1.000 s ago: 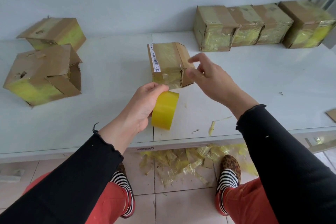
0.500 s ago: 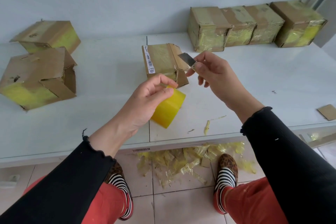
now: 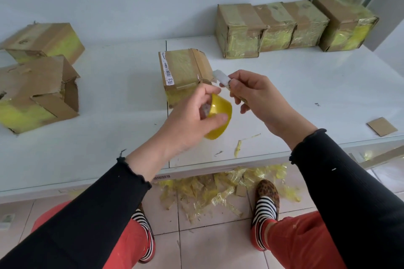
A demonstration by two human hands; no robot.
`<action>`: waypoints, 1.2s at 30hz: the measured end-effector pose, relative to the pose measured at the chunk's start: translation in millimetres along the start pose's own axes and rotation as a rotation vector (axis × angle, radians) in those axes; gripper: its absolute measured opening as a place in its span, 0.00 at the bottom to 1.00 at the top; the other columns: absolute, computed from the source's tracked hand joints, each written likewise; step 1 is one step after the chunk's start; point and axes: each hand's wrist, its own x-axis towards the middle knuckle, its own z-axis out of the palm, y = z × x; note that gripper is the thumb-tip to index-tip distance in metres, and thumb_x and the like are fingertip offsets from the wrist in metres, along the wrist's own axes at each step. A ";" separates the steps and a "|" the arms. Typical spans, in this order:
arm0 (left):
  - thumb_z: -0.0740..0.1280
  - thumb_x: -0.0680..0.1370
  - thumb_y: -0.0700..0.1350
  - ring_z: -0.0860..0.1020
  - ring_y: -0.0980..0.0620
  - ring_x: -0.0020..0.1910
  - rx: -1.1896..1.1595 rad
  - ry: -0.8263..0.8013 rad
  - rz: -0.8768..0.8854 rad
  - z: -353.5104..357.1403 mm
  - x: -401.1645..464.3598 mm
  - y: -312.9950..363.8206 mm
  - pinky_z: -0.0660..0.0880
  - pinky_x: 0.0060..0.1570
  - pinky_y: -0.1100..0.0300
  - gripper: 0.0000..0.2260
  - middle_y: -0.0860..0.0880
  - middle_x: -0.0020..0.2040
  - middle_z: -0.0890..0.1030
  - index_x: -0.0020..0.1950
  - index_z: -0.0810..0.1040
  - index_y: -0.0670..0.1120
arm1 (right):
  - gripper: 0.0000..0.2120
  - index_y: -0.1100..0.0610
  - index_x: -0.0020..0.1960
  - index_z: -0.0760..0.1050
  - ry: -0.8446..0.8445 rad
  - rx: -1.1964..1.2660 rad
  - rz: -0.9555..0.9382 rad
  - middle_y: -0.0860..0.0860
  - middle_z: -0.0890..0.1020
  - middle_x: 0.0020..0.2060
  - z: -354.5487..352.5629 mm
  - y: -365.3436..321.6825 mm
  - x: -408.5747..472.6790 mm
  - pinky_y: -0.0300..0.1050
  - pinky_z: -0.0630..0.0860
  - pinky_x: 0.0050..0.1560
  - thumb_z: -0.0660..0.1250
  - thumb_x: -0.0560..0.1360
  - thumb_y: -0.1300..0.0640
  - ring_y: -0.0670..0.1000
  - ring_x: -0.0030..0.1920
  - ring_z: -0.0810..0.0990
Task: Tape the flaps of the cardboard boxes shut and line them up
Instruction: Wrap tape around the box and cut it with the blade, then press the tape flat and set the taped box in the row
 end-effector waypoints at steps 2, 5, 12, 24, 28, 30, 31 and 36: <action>0.74 0.79 0.49 0.79 0.49 0.63 0.291 0.008 0.056 15.0 2.9 -1.1 0.75 0.62 0.52 0.31 0.48 0.71 0.77 0.78 0.62 0.57 | 0.11 0.54 0.51 0.82 0.059 0.017 0.096 0.47 0.78 0.36 -9.4 7.5 1.5 0.37 0.71 0.38 0.61 0.84 0.61 0.46 0.37 0.73; 0.72 0.79 0.46 0.79 0.45 0.62 0.494 0.076 0.221 39.4 10.9 -0.5 0.77 0.54 0.51 0.31 0.48 0.69 0.79 0.77 0.59 0.53 | 0.07 0.55 0.48 0.82 0.175 0.053 0.229 0.50 0.80 0.35 -25.9 19.3 5.6 0.36 0.71 0.37 0.66 0.82 0.62 0.46 0.33 0.74; 0.70 0.80 0.41 0.74 0.44 0.66 0.579 -0.098 0.368 75.9 20.0 -3.4 0.58 0.78 0.53 0.18 0.44 0.65 0.80 0.69 0.74 0.43 | 0.06 0.53 0.43 0.78 0.338 -0.334 0.415 0.53 0.81 0.39 -61.3 52.0 13.5 0.49 0.73 0.42 0.66 0.78 0.60 0.56 0.41 0.78; 0.68 0.80 0.41 0.70 0.50 0.73 0.530 0.527 0.216 -57.1 43.0 -28.9 0.56 0.71 0.70 0.14 0.51 0.69 0.79 0.65 0.82 0.48 | 0.13 0.53 0.65 0.79 0.296 -0.661 -0.215 0.51 0.78 0.64 21.4 9.9 32.6 0.53 0.71 0.62 0.65 0.82 0.53 0.56 0.65 0.72; 0.67 0.81 0.45 0.68 0.56 0.75 0.443 0.517 0.118 -74.6 46.1 -42.7 0.60 0.75 0.63 0.15 0.54 0.71 0.78 0.67 0.82 0.51 | 0.11 0.53 0.62 0.81 0.268 -0.558 -0.271 0.49 0.80 0.61 50.2 3.7 51.0 0.55 0.72 0.59 0.66 0.81 0.54 0.56 0.63 0.74; 0.67 0.81 0.47 0.68 0.55 0.75 0.441 0.464 0.114 -71.5 48.6 -44.7 0.61 0.76 0.59 0.15 0.54 0.72 0.77 0.68 0.81 0.52 | 0.11 0.52 0.60 0.82 0.222 -0.576 -0.263 0.49 0.81 0.60 59.9 5.7 59.0 0.55 0.72 0.60 0.67 0.80 0.53 0.56 0.62 0.74; 0.67 0.81 0.48 0.68 0.55 0.76 0.452 0.431 0.110 -69.1 50.2 -45.3 0.60 0.76 0.59 0.16 0.54 0.72 0.77 0.68 0.81 0.52 | 0.11 0.52 0.60 0.82 0.198 -0.597 -0.256 0.49 0.81 0.59 63.1 7.2 62.2 0.55 0.72 0.60 0.68 0.79 0.52 0.55 0.62 0.73; 0.74 0.76 0.43 0.66 0.48 0.77 0.558 0.326 0.122 -64.7 57.3 -51.4 0.55 0.71 0.69 0.23 0.51 0.73 0.75 0.72 0.78 0.49 | 0.16 0.51 0.62 0.80 0.145 -0.661 -0.278 0.49 0.79 0.59 64.7 19.9 65.6 0.56 0.74 0.55 0.73 0.74 0.56 0.56 0.57 0.74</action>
